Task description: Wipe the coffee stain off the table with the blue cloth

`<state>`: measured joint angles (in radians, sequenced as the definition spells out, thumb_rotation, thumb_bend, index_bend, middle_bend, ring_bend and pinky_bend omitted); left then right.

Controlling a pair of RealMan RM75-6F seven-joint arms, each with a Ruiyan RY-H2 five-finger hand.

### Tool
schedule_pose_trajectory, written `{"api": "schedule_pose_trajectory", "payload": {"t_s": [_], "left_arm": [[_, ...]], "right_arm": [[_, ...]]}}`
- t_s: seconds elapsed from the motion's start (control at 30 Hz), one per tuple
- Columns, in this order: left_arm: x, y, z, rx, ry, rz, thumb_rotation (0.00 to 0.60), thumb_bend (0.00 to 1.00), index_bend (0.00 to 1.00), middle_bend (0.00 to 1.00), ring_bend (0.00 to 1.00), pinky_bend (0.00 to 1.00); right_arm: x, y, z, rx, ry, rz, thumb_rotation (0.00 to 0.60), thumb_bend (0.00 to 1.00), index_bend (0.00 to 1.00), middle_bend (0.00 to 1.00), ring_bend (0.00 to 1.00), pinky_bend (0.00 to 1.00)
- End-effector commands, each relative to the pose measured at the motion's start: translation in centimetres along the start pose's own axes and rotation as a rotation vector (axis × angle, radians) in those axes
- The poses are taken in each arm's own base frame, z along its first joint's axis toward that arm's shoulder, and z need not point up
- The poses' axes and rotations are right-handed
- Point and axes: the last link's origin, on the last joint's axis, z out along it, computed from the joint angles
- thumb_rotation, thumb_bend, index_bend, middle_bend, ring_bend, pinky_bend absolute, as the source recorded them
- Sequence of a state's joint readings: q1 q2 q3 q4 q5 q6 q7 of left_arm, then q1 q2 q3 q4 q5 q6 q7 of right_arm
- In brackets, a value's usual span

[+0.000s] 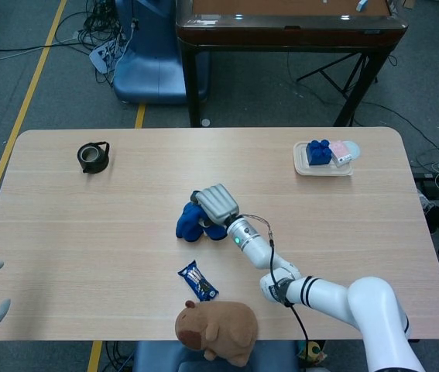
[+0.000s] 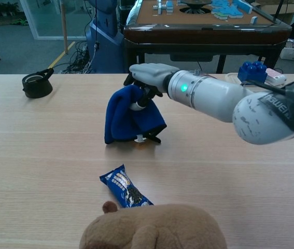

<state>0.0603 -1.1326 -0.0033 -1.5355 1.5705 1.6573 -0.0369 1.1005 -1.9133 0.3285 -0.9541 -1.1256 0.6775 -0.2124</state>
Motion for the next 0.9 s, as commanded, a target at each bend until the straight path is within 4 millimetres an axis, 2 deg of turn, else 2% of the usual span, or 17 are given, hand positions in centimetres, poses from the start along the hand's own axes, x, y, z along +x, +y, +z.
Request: {"api": "schedule_pose_trajectory", "payload": {"t_s": [0.03, 0.2, 0.4, 0.63, 0.9], "left_arm": [[0.0, 0.0, 0.0, 0.002, -0.001, 0.000, 0.600, 0.27, 0.21, 0.16, 0.12, 0.07], [0.0, -0.1, -0.1, 0.002, -0.002, -0.001, 0.600, 0.27, 0.21, 0.16, 0.12, 0.07], [0.0, -0.2, -0.2, 0.004, -0.002, -0.002, 0.600, 0.27, 0.21, 0.16, 0.12, 0.07], [-0.1, 0.0, -0.2, -0.002, -0.005, -0.001, 0.600, 0.27, 0.21, 0.16, 0.12, 0.07], [-0.3, 0.2, 0.0, -0.011, -0.012, 0.001, 0.600, 0.27, 0.21, 0.16, 0.12, 0.07]], "right_arm": [[-1.4, -1.7, 0.8, 0.031, -0.039, -0.050, 0.600, 0.62, 0.70, 0.66, 0.61, 0.76], [-3.7, -3.2, 1.3, 0.064, -0.093, -0.145, 0.600, 0.62, 0.70, 0.66, 0.61, 0.76], [-5.6, -2.7, 1.4, 0.058, -0.139, -0.227, 0.600, 0.61, 0.70, 0.66, 0.61, 0.76], [-5.9, -0.8, 1.1, 0.012, -0.135, -0.242, 0.600, 0.61, 0.70, 0.66, 0.61, 0.76], [-5.1, 3.1, 0.8, -0.081, -0.132, -0.279, 0.600, 0.61, 0.70, 0.66, 0.61, 0.76]]}}
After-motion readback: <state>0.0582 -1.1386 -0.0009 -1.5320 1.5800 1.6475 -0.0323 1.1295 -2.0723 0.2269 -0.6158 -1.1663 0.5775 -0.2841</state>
